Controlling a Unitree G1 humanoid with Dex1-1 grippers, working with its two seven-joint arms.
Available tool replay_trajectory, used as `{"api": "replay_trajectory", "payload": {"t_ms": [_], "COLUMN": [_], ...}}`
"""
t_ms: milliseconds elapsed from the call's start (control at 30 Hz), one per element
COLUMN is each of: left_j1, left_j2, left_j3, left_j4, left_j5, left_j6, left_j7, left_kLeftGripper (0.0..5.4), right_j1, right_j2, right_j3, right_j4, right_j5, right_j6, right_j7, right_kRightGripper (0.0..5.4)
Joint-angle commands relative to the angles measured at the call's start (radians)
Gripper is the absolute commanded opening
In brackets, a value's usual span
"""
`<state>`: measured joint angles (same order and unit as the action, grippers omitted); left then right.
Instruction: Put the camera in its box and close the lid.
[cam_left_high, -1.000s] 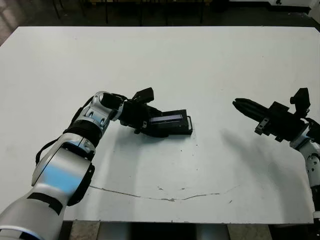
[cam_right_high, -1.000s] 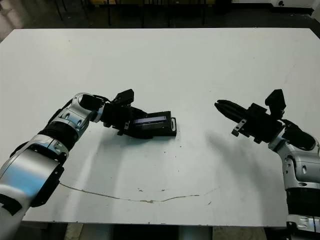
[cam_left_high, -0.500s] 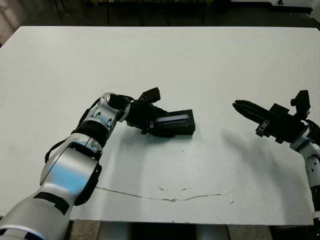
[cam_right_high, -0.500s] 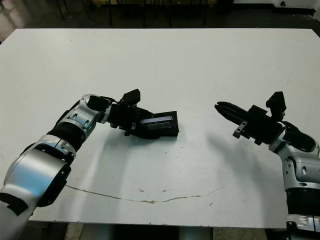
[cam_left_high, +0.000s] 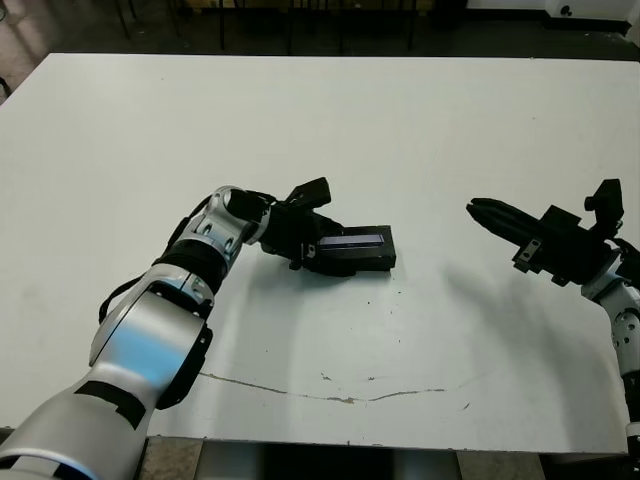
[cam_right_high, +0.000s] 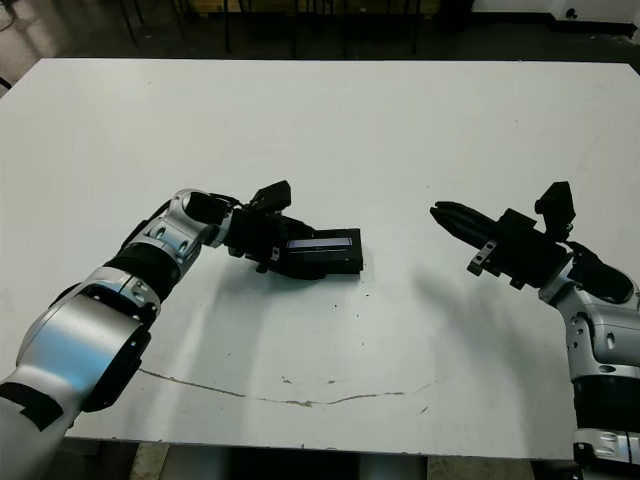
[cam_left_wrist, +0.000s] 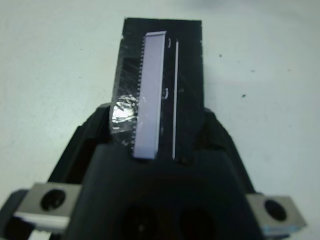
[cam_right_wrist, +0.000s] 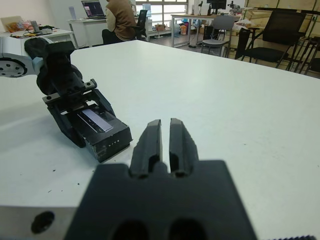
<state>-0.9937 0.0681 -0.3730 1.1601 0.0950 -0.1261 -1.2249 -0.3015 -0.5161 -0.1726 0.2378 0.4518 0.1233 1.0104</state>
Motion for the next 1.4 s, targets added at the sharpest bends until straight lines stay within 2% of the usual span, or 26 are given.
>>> {"api": "replay_trajectory", "payload": {"t_ms": [33, 367, 567, 867, 1200, 1400], "left_j1": [0.062, 0.056, 0.075, 0.124, 0.174, 0.208], "left_j2": [-0.094, -0.074, -0.020, 0.073, 0.167, 0.241], "left_j3": [-0.099, -0.146, -0.171, -0.174, -0.157, -0.076], "left_j4": [0.047, 0.043, 0.024, -0.042, -0.079, -0.169], "left_j5": [0.125, 0.143, 0.153, 0.148, 0.128, 0.040], "left_j6": [0.047, 0.053, -0.020, -0.054, -0.090, -0.058], "left_j7": [0.076, 0.046, 0.011, -0.002, 0.020, 0.014], "left_kLeftGripper": [2.84, 2.84, 3.91, 5.39, 5.39, 5.39], "right_j1": [0.033, 0.037, 0.033, 0.022, 0.016, 0.017], "right_j2": [-0.013, -0.002, -0.002, 0.005, 0.004, -0.001], "right_j3": [0.001, 0.004, 0.012, 0.024, 0.038, 0.044], "right_j4": [-0.022, -0.025, -0.018, -0.010, -0.013, -0.021], "right_j5": [-0.002, -0.003, -0.009, -0.003, -0.008, -0.015], "right_j6": [0.037, 0.023, 0.020, 0.026, 0.022, 0.029], "right_j7": [-0.014, -0.017, -0.014, -0.015, -0.023, -0.028], "right_kRightGripper": [0.00, 0.00, 0.00, 0.00, 0.00, 0.00]}}
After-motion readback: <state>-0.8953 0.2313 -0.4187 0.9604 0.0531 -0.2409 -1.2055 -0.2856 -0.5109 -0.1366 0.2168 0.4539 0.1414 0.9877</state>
